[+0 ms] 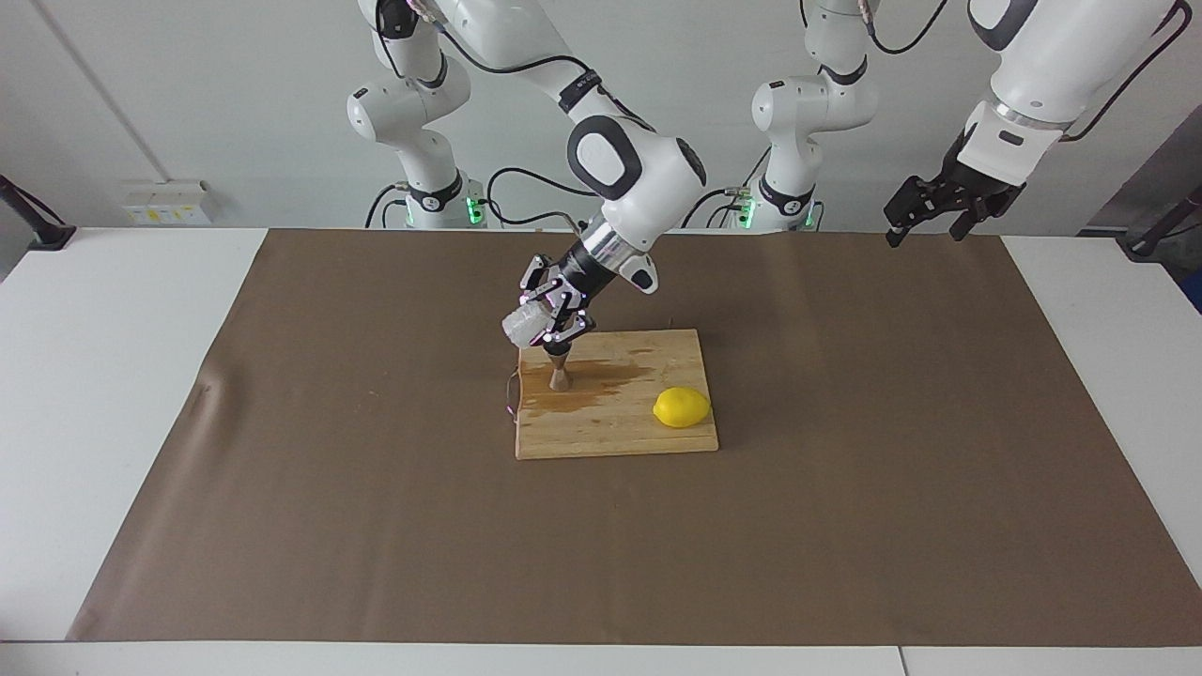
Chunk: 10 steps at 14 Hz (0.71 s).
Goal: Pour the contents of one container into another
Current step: 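Tilt the clear cup with the right gripper to pour into the metal cup, then carry the clear cup with the right gripper back beside the board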
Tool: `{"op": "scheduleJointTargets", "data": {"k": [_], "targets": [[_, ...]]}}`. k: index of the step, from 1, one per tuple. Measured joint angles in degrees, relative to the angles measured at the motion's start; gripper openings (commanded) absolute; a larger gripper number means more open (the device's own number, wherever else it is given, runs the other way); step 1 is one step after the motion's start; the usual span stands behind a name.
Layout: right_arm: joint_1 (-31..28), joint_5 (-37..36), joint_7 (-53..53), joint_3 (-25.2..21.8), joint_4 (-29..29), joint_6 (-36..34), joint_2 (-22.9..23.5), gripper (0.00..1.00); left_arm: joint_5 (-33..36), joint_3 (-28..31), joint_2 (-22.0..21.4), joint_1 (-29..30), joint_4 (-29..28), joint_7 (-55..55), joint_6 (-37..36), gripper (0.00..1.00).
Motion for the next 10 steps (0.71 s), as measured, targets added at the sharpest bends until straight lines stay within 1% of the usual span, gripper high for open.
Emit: {"op": "scheduleJointTargets", "data": {"k": [3, 7, 10], "targets": [[-0.7, 1.5, 2.3, 0.0, 0.2, 0.9, -0.1, 0.0, 0.0, 0.0, 0.0, 0.0, 0.0, 0.0, 0.0, 1.0], [-3.8, 8.4, 5.7, -0.1, 0.6, 3.8, -0.7, 0.0, 0.0, 0.0, 0.0, 0.0, 0.0, 0.0, 0.0, 1.0], [-5.3, 12.0, 6.6, -0.1, 0.7, 5.3, -1.6, 0.0, 0.0, 0.0, 0.0, 0.0, 0.0, 0.0, 0.0, 1.0]]}}
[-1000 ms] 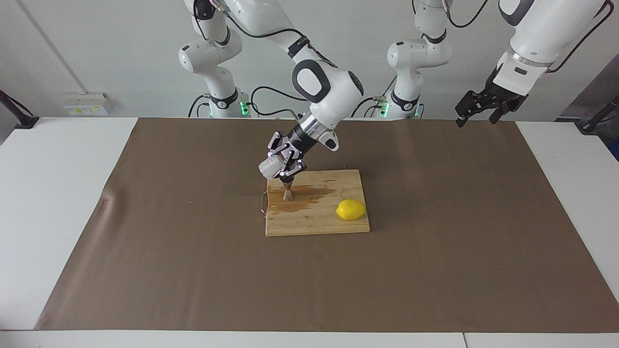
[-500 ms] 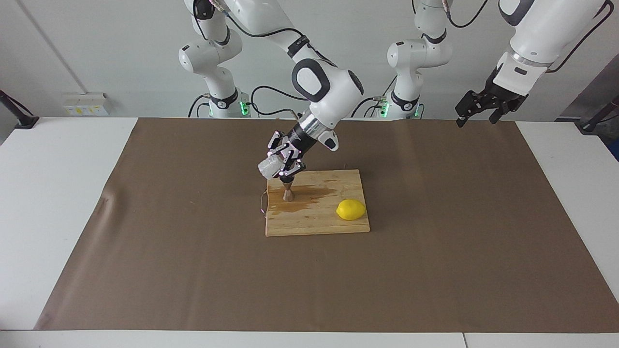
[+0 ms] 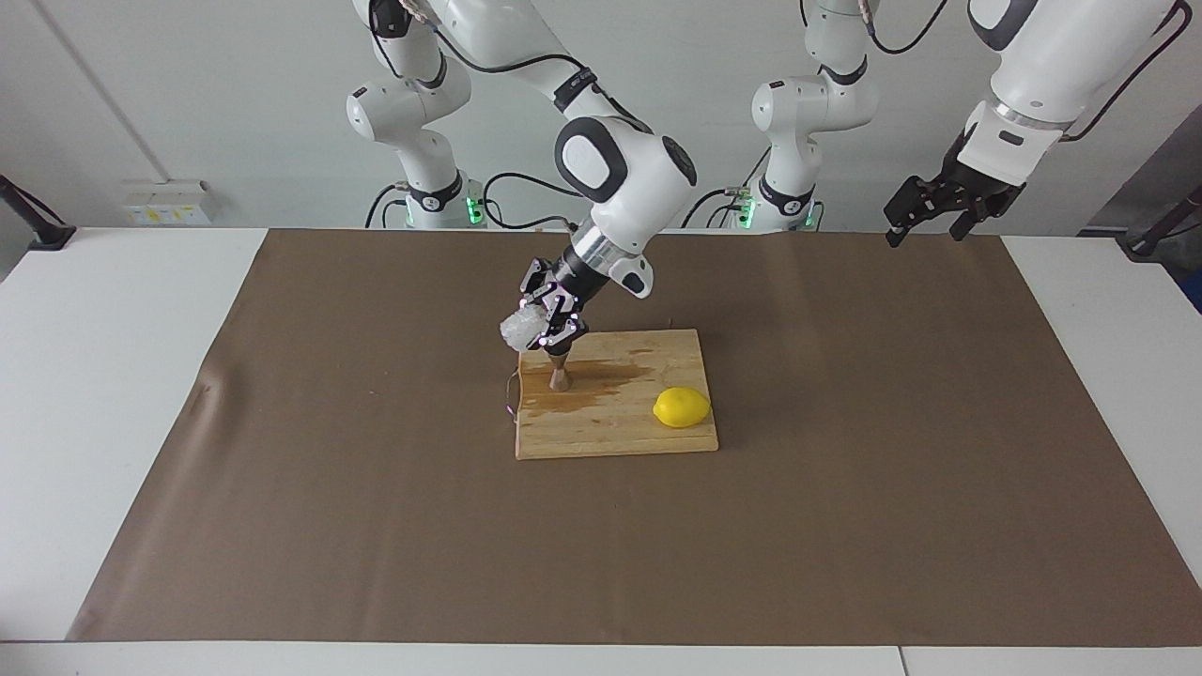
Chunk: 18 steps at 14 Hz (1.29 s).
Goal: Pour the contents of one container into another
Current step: 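Carry the clear cup with the right gripper back beside the board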
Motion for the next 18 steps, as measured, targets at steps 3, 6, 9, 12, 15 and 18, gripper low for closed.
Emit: {"op": "scheduleJointTargets", "data": {"k": [3, 6, 9, 12, 15, 18], "targets": [[-1.3, 3.2, 0.9, 0.0, 0.0, 0.6, -0.6, 0.0, 0.0, 0.0, 0.0, 0.0, 0.0, 0.0, 0.0, 1.0], [-2.6, 5.1, 2.1, 0.0, 0.1, 1.1, -1.1, 0.0, 0.0, 0.0, 0.0, 0.0, 0.0, 0.0, 0.0, 1.0], [-6.1, 8.0, 2.2, -0.1, 0.0, 1.1, -2.1, 0.0, 0.0, 0.0, 0.0, 0.0, 0.0, 0.0, 0.0, 1.0], [-9.4, 11.9, 1.3, -0.1, 0.0, 1.1, -3.6, 0.0, 0.0, 0.0, 0.0, 0.0, 0.0, 0.0, 0.0, 1.0], [-11.5, 13.6, 1.1, 0.0, -0.9, 1.1, -4.9, 0.0, 0.0, 0.0, 0.0, 0.0, 0.0, 0.0, 0.0, 1.0], [-14.5, 15.8, -1.1, 0.0, -1.7, 1.1, -5.2, 0.0, 0.0, 0.0, 0.0, 0.0, 0.0, 0.0, 0.0, 1.0]]}}
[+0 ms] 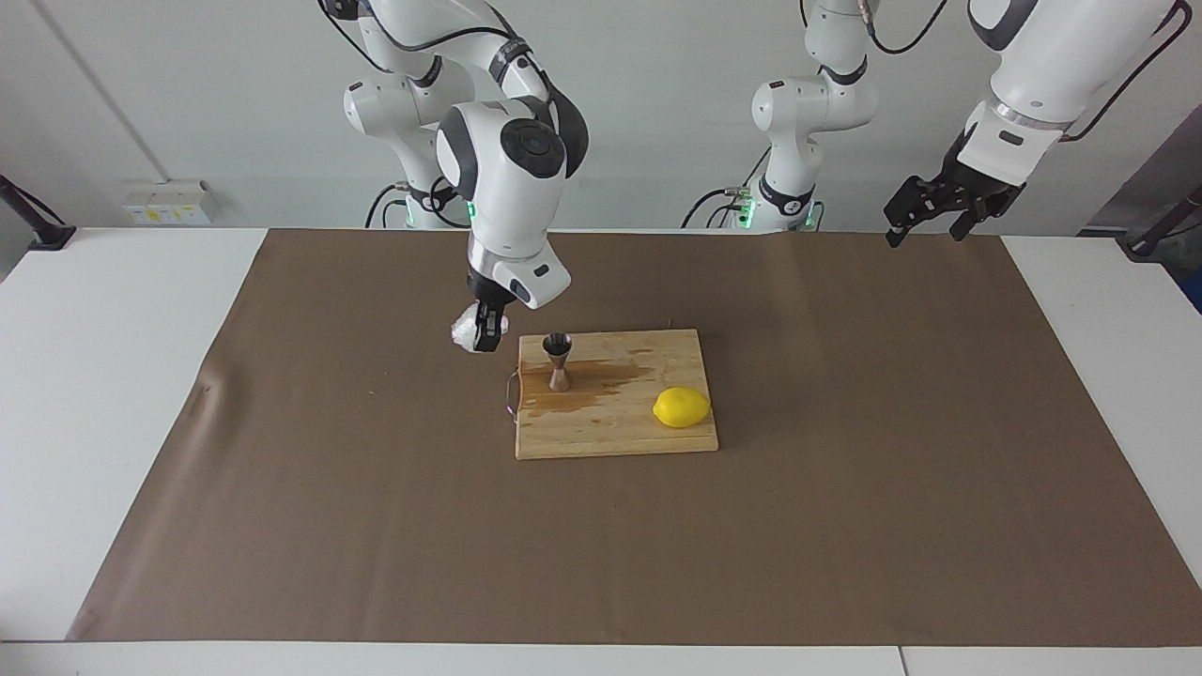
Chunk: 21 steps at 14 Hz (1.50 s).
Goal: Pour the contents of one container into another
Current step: 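Carry the clear cup with the right gripper back beside the board, then set the clear cup down on the table and open the right gripper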
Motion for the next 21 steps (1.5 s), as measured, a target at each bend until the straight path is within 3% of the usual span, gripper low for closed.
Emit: {"op": "scheduleJointTargets", "data": {"k": [6, 13, 21], "targets": [[-12.4, 9.5, -17.1, -0.1, -3.6, 1.6, -0.6, 0.0, 0.0, 0.0, 0.0, 0.0, 0.0, 0.0, 0.0, 1.0], [-23.7, 22.6, -41.2, -0.1, -21.2, 18.1, -5.8, 0.0, 0.0, 0.0, 0.0, 0.0, 0.0, 0.0, 0.0, 1.0], [-27.5, 34.2, -61.1, -0.1, -31.0, 28.3, -6.4, 0.0, 0.0, 0.0, 0.0, 0.0, 0.0, 0.0, 0.0, 1.0]]}}
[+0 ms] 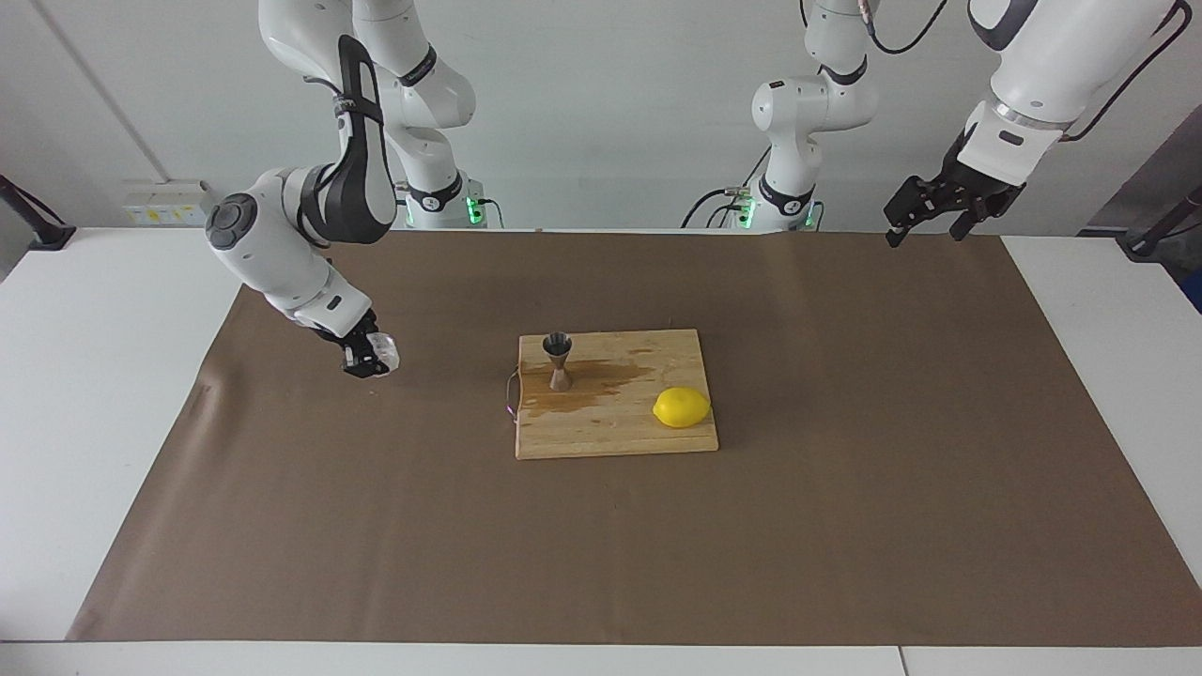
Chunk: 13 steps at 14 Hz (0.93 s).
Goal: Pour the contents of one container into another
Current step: 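Set the clear cup down on the table and open the right gripper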
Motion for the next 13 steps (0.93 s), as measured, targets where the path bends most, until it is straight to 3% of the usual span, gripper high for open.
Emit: {"op": "scheduleJointTargets", "data": {"k": [3, 4, 6, 13], "targets": [[-0.1, 2.5, -4.5, 0.0, -2.9, 3.9, 0.0, 0.0, 0.0, 0.0, 0.0, 0.0, 0.0, 0.0, 0.0, 1.0], [-0.1, 2.5, -4.7, 0.0, -3.6, 4.8, 0.0, 0.06, 0.0, 0.0, 0.0, 0.0, 0.0, 0.0, 0.0, 1.0], [-0.2, 2.5, -4.7, 0.0, -4.7, 6.1, -0.1, 1.0, 0.0, 0.0, 0.0, 0.0, 0.0, 0.0, 0.0, 1.0], [-1.2, 2.6, -4.7, 0.0, -5.2, 6.3, -0.8, 1.0, 0.0, 0.0, 0.0, 0.0, 0.0, 0.0, 0.0, 1.0]]}}
